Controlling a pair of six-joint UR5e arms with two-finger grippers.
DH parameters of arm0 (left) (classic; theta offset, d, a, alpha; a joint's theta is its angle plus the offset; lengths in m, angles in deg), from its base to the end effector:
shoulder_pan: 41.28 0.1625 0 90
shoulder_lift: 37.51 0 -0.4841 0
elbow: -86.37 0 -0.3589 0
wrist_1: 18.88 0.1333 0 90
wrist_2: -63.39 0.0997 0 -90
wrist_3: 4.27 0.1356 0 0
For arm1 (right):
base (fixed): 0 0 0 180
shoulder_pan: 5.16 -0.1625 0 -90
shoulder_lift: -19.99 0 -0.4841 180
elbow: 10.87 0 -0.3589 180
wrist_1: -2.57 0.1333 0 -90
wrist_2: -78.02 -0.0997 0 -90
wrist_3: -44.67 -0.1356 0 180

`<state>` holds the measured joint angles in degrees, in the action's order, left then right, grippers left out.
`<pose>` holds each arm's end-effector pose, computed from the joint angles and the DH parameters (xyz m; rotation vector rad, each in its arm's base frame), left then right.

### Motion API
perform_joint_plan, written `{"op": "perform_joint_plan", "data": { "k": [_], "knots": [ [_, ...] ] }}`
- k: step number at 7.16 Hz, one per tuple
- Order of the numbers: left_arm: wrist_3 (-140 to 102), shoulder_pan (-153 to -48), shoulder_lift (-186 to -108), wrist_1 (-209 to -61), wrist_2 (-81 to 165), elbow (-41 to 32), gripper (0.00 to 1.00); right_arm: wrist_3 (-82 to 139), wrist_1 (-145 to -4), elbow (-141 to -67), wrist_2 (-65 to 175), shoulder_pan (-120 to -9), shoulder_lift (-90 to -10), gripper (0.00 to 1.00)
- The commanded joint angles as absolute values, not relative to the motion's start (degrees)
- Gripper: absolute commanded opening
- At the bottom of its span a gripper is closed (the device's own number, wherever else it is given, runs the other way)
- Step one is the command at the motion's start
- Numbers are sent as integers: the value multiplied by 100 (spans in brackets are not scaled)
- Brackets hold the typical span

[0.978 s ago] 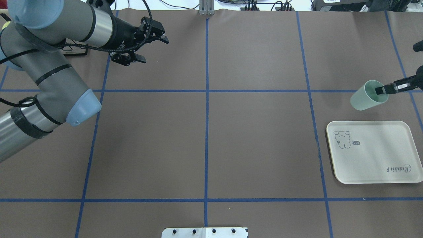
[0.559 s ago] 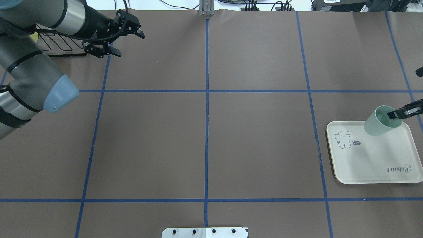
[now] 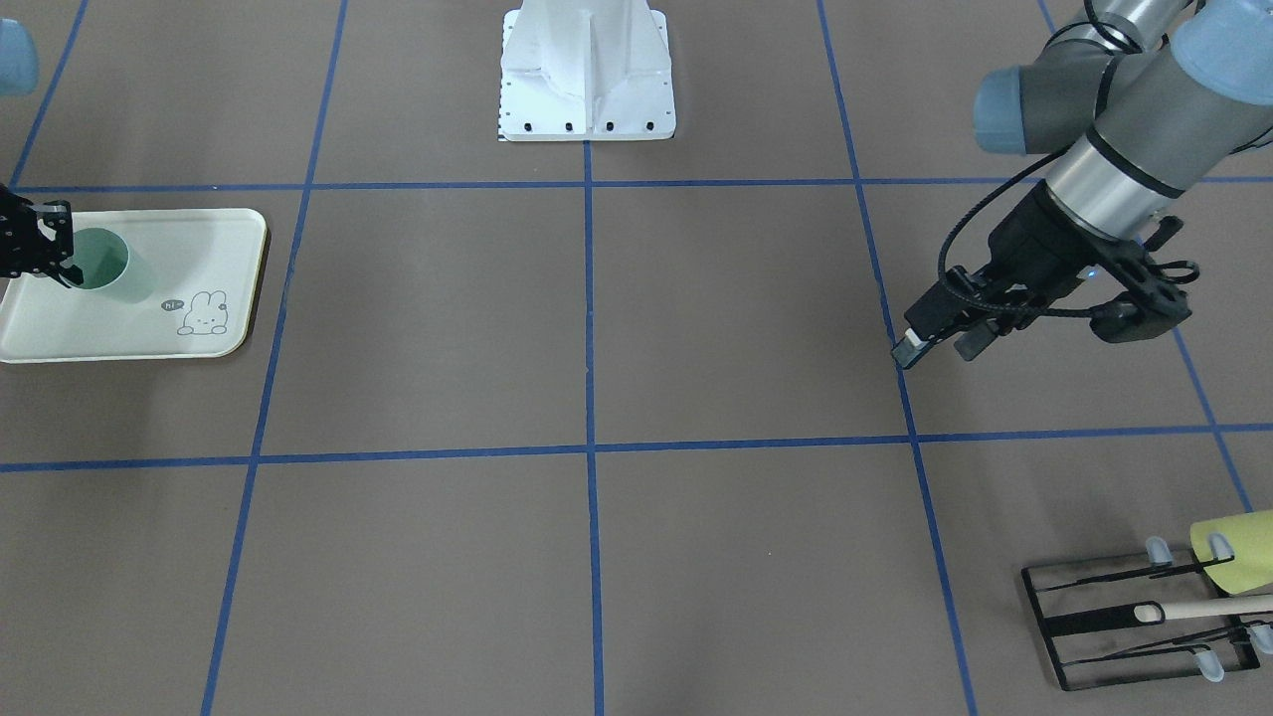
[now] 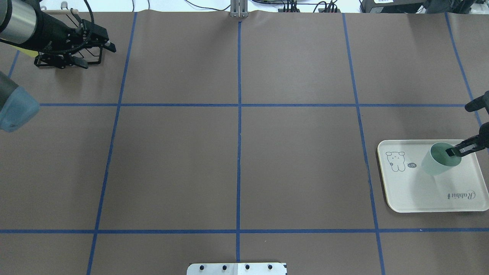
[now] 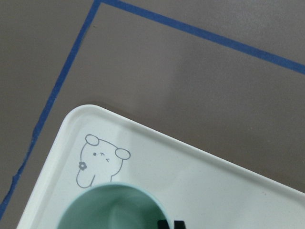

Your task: Left arm grabs green cup and hands to right arm on tray

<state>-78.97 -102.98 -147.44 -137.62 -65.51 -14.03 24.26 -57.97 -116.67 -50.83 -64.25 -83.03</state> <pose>0.2499 -0.5657 0.4051 0.1334 1.1592 -0.3671 -0.1590 -0.3595 0.6529 0.2026 -0.8324 -0.3626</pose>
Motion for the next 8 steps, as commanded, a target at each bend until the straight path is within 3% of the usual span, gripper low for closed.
{"op": "perform_joint_plan", "data": {
  "k": [1, 2, 3, 4, 5, 8],
  "knots": [
    [-7660, -10395, -14535, -13762, -6573, -1452, 100, 2550, -5808, -11643, -5004, -6361, -8363, 0],
    [-7660, -10395, -14527, -13762, -6573, -1444, 100, 2577, -5808, -11634, -5004, -6352, -8415, 6],
    [-7660, -10395, -14527, -13753, -6573, -1444, 100, 2577, -5817, -11626, -5004, -6343, -8433, 41],
    [-7660, -10395, -14518, -13753, -6573, -1435, 100, 2577, -5808, -11625, -4995, -6343, -8451, 84],
    [-7660, -10386, -14518, -13753, -6573, -1435, 100, 2586, -5817, -11625, -5003, -6352, -8451, 98],
    [-7652, -10386, -14483, -13753, -6573, -1426, 100, 2630, -6253, -11783, -5468, -6703, -8390, 99]
  ]
}}
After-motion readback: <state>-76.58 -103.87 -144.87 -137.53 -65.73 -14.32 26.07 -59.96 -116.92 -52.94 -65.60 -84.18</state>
